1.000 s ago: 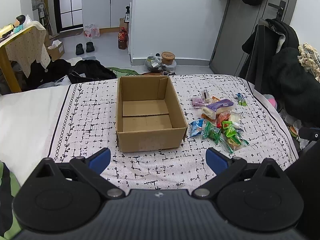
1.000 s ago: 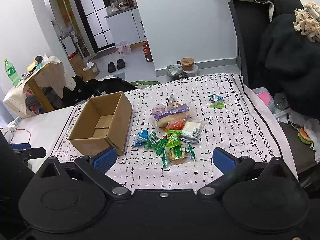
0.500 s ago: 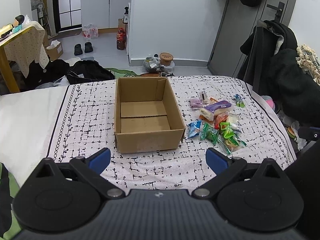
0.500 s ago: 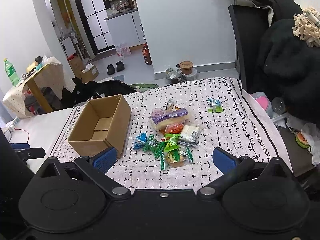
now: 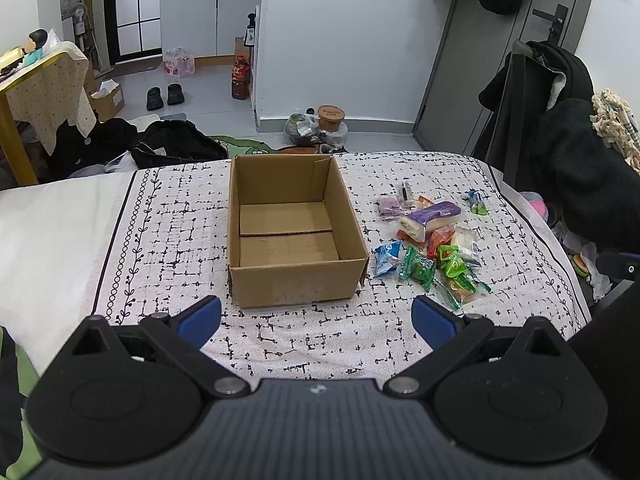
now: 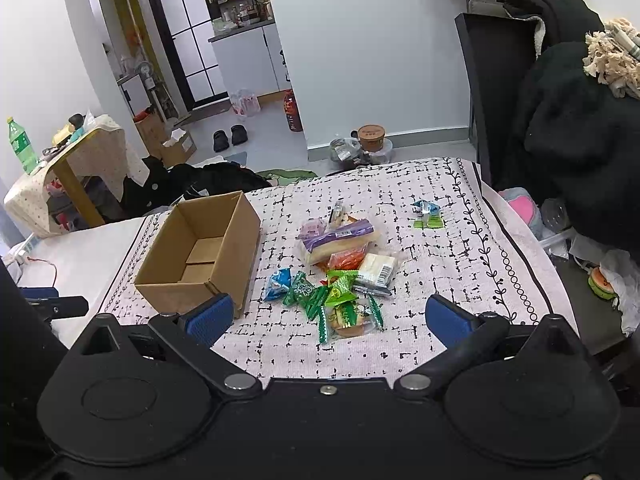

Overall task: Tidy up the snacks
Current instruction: 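Move both tools toward the snack pile beside the cardboard box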

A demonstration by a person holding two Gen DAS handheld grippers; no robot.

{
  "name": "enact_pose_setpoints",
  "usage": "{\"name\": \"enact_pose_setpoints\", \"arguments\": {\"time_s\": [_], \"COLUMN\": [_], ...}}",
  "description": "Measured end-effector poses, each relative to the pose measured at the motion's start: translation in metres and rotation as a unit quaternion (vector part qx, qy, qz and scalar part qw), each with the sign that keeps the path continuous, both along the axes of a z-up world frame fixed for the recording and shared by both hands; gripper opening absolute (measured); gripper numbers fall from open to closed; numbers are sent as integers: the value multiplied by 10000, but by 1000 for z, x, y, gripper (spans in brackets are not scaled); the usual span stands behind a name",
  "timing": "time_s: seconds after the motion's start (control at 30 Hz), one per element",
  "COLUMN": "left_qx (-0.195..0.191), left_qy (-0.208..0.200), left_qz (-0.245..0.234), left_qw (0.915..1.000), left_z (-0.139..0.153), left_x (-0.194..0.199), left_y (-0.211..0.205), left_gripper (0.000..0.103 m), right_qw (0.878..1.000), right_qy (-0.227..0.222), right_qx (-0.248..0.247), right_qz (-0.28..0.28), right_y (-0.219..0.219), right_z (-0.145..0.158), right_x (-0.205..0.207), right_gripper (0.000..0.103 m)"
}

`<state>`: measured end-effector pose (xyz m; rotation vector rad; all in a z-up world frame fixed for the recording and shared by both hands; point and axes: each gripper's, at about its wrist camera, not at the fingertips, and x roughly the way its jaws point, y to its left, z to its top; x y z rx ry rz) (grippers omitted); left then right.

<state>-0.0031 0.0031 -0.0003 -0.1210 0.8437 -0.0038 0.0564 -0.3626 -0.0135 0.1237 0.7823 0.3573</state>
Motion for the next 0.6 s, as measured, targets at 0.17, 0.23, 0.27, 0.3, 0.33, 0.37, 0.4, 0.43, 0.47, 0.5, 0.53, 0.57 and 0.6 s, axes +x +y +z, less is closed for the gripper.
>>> {"name": "enact_pose_setpoints", "arguments": {"time_s": [0.17,0.23,0.27,0.3,0.33,0.37,0.4,0.43,0.47,0.5,0.53,0.57,0.6], "left_qx": [4,6,8,13,12,11,9,10,10,7,4,-4,-10], "left_qy": [-19,-31,-38,-44,-49,-49,-49,-47,-43,-41,-35,-35,-45], "left_qz": [-2,2,5,5,5,3,4,3,-1,-3,-9,-20,-32], "left_qw": [10000,10000,10000,10000,10000,10000,10000,10000,10000,10000,10000,10000,10000], "left_z": [2,2,3,3,3,4,3,3,4,4,4,4,4], "left_x": [1,1,1,1,2,2,1,1,1,1,1,1,0], "left_y": [0,0,0,-1,0,0,0,0,0,0,0,1,1], "left_gripper": [101,101,101,101,101,101,101,101,101,101,101,101,101], "right_qw": [10000,10000,10000,10000,10000,10000,10000,10000,10000,10000,10000,10000,10000], "right_qy": [-12,-17,-19,-22,-22,-28,-31,-31,-34,-35,-41,-46,-50], "right_qx": [-25,-24,-24,-32,-40,-50,-56,-55,-53,-56,-58,-58,-55], "right_qz": [8,20,22,21,17,15,14,16,17,17,15,13,9], "right_y": [0,1,1,1,1,1,1,1,1,1,1,1,1], "right_z": [0,1,1,1,1,1,1,2,2,2,3,3,3], "right_x": [-1,-1,-1,-1,-1,-2,-2,-2,-2,-2,-2,-2,-2], "right_gripper": [103,103,103,103,103,103,103,103,103,103,103,103,103]}}
